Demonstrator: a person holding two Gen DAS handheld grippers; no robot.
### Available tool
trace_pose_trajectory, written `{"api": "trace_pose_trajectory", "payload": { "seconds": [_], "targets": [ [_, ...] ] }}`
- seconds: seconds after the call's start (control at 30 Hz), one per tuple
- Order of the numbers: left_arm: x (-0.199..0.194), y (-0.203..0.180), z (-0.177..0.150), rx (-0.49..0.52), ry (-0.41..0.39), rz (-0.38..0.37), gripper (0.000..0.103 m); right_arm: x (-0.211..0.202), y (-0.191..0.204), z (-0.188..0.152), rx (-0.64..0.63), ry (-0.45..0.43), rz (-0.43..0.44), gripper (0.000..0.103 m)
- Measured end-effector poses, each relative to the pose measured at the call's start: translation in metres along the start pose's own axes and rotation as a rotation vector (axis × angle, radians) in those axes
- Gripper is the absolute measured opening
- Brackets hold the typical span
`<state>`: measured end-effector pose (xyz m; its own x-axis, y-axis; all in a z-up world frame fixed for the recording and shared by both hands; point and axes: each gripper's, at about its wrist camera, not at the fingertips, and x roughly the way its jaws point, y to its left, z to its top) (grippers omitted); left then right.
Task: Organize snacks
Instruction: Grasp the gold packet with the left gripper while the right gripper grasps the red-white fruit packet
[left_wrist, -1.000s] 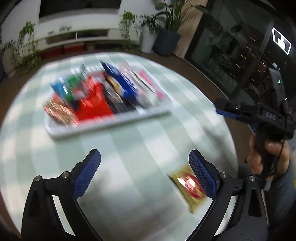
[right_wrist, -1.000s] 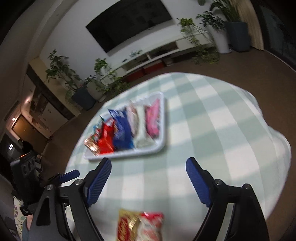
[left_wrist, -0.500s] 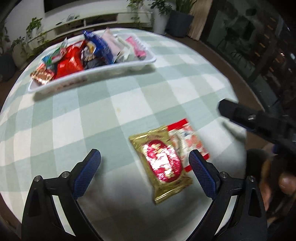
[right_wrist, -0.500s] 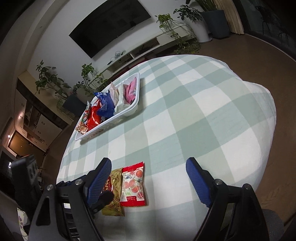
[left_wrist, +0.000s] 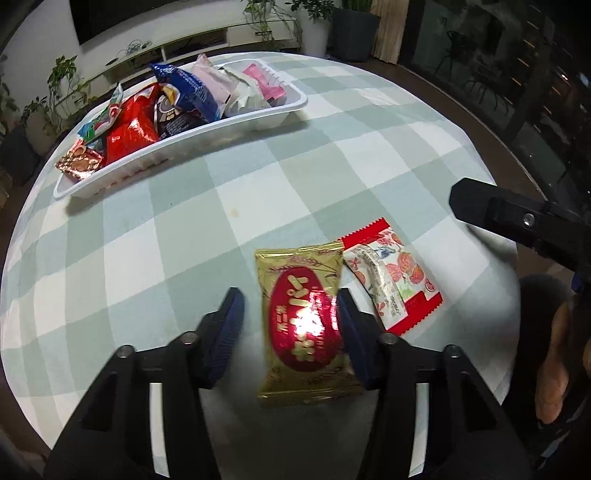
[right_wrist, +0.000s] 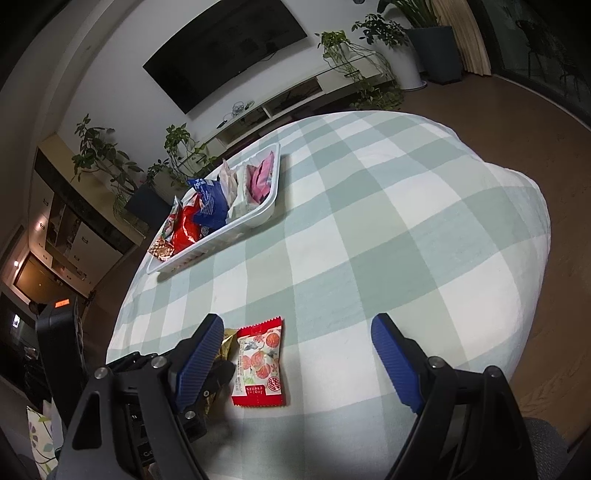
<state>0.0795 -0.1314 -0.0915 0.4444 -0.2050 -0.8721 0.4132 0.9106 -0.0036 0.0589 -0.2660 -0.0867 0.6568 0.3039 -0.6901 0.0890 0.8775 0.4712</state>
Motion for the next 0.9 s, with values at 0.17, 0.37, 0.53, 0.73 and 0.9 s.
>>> {"api": "trace_pose_trajectory", "payload": {
  "seconds": [0.17,0.37,0.53,0.73,0.9],
  "targets": [
    [-0.005,0.004,-0.004,0.011,-0.002,-0.032,0.029,0.002,0.005,-0.003,-0.029,0.015,-0.026,0.084],
    [-0.034,0.038,-0.026,-0.102,-0.059,-0.116,0.029,0.012,0.027,-0.016,-0.136,0.076,-0.062,0.074],
    [-0.064,0.081,-0.049,-0.221,-0.133,-0.154,0.029,0.033,0.045,-0.026,-0.21,0.149,-0.106,0.064],
    [-0.08,0.11,-0.068,-0.289,-0.167,-0.173,0.029,0.047,0.07,-0.033,-0.345,0.173,-0.238,0.06],
    [-0.086,0.119,-0.074,-0.311,-0.197,-0.195,0.029,0.052,0.083,-0.042,-0.433,0.178,-0.323,0.055]
  ]
}}
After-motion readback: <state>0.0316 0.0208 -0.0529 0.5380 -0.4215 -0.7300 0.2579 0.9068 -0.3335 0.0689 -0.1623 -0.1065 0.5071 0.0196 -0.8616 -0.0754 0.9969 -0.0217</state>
